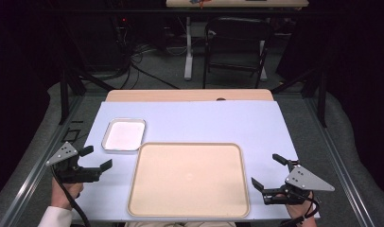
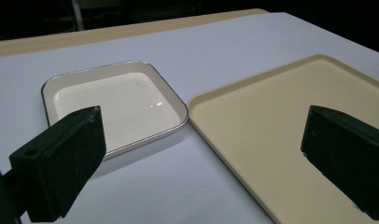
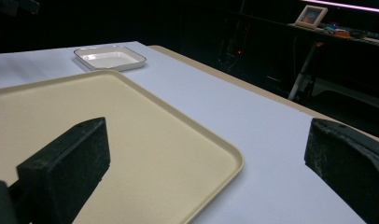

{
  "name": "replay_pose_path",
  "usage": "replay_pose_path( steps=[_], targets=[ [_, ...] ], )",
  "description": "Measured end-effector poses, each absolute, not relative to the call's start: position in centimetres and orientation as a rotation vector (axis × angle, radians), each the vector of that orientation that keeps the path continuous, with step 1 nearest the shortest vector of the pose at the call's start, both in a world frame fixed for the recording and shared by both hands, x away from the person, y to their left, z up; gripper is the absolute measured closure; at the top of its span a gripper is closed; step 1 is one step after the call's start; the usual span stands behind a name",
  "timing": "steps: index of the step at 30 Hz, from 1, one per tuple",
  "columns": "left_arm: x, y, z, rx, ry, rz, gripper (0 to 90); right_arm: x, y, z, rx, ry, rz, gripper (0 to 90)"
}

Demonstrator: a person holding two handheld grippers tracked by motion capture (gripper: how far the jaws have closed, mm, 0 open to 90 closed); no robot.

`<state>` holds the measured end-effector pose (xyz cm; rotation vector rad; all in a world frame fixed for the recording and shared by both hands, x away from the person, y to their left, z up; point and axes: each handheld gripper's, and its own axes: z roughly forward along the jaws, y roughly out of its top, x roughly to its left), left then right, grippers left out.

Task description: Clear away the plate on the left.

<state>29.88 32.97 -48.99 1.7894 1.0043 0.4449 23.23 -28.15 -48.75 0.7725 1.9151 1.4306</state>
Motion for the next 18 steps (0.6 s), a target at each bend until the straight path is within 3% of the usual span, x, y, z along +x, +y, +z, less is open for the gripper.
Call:
replay_pose_path(
  steps=[18],
  targets=[
    [34.6, 33.7, -48.4, 1.904, 1.172, 0.317, 0.0, 23.3, -28.2, -48.8, 0.779, 1.927, 1.413, 0.0]
  ],
)
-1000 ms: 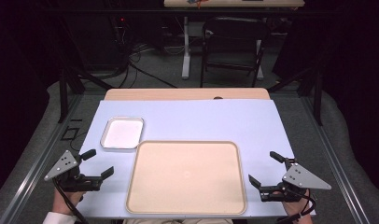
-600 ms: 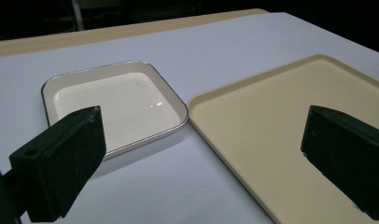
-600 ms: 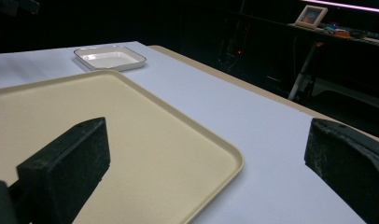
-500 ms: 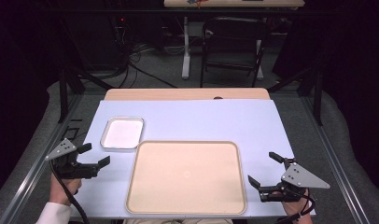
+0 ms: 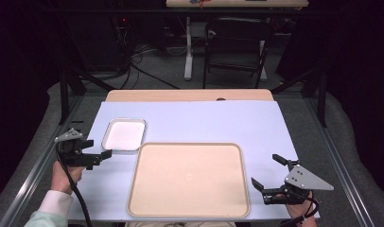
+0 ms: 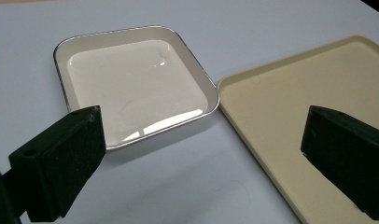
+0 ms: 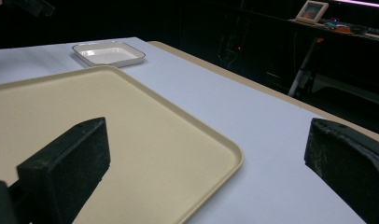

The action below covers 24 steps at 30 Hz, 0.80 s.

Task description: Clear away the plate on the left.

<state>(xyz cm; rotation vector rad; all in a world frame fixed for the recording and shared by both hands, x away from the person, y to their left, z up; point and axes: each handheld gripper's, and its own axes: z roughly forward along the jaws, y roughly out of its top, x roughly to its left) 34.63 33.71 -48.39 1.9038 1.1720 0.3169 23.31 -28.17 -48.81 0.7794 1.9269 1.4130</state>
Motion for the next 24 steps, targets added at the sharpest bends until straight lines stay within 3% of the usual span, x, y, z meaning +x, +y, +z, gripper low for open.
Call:
replay_pose_path(
  steps=[14, 24],
  targets=[
    [39.4, 34.1, -46.9, 2.017, 1.275, 0.284, 0.0, 23.3, -28.2, -48.8, 0.773, 1.937, 1.416, 0.0],
    [42.8, 34.3, -48.3, 2.069, 1.403, 0.240, 1.0, 23.4, -28.1, -48.9, 0.785, 1.943, 1.422, 0.0]
  ],
)
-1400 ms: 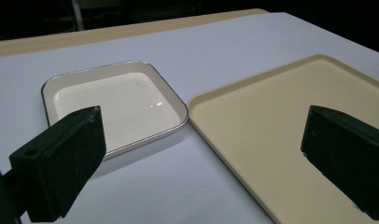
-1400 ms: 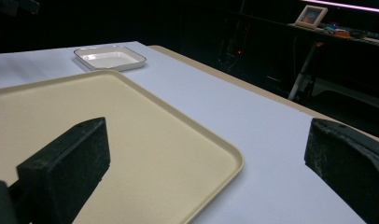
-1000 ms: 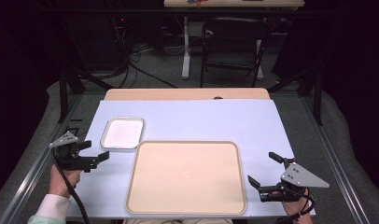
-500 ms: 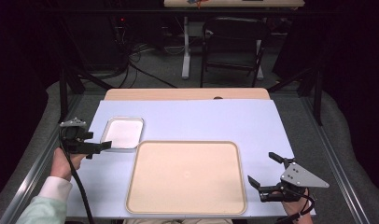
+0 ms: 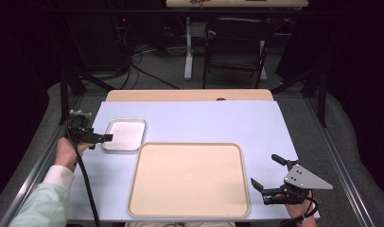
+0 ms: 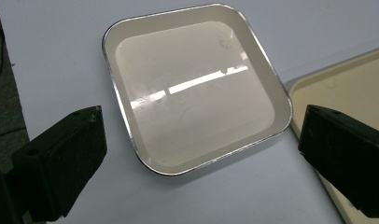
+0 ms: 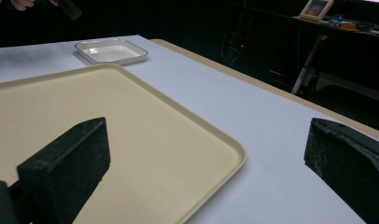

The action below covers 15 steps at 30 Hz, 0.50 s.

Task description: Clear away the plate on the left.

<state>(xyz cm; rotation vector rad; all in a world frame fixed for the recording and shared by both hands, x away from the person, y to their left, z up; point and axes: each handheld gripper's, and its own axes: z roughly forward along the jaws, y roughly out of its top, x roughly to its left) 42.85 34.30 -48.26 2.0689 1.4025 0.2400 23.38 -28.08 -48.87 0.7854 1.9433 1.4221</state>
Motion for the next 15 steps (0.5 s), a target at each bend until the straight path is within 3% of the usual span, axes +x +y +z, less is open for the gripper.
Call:
replay_pose_path(
  steps=[5, 8, 15],
  targets=[
    [44.4, 34.3, -49.2, 2.120, 1.453, 0.243, 4.1, 23.4, -28.1, -48.9, 0.786, 1.944, 1.420, 0.0],
    [45.2, 34.4, -50.2, 2.124, 1.476, 0.230, 16.5, 23.4, -28.1, -48.9, 0.782, 1.948, 1.416, 0.0],
    [46.0, 34.7, -51.5, 2.097, 1.529, 0.228, 30.2, 23.5, -28.1, -48.9, 0.776, 1.953, 1.414, 0.0]
  ],
)
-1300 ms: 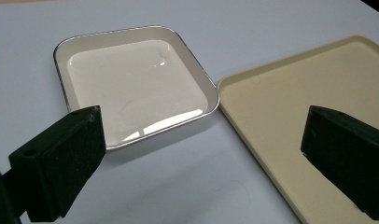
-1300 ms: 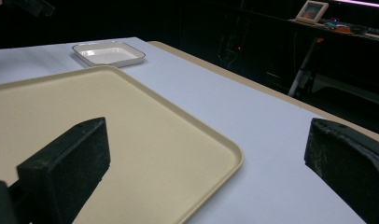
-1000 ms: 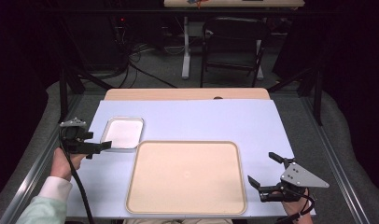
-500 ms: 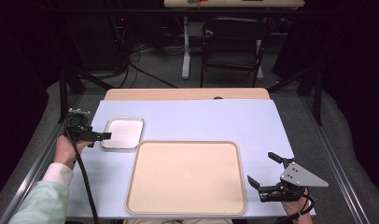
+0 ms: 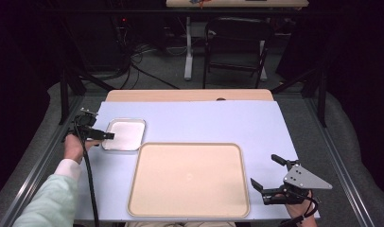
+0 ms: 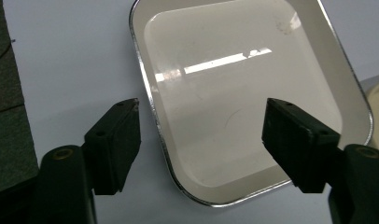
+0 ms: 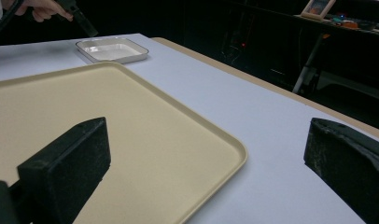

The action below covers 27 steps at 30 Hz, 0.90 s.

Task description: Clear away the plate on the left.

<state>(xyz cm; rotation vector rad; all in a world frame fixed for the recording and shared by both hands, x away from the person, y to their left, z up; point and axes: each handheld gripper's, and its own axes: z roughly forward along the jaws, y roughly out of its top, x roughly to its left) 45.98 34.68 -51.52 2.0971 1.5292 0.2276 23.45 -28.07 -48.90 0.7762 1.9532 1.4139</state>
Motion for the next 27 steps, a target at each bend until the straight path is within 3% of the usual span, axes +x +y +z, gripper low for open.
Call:
replay_pose_path(
  steps=[12, 27],
  targets=[
    [46.9, 34.9, -53.1, 2.099, 1.652, 0.212, 53.3, 23.5, -28.0, -49.0, 0.791, 1.963, 1.416, 0.0],
    [47.1, 35.2, -53.6, 2.082, 1.684, 0.232, 68.0, 23.6, -28.0, -49.0, 0.805, 1.978, 1.404, 0.7]
  ],
)
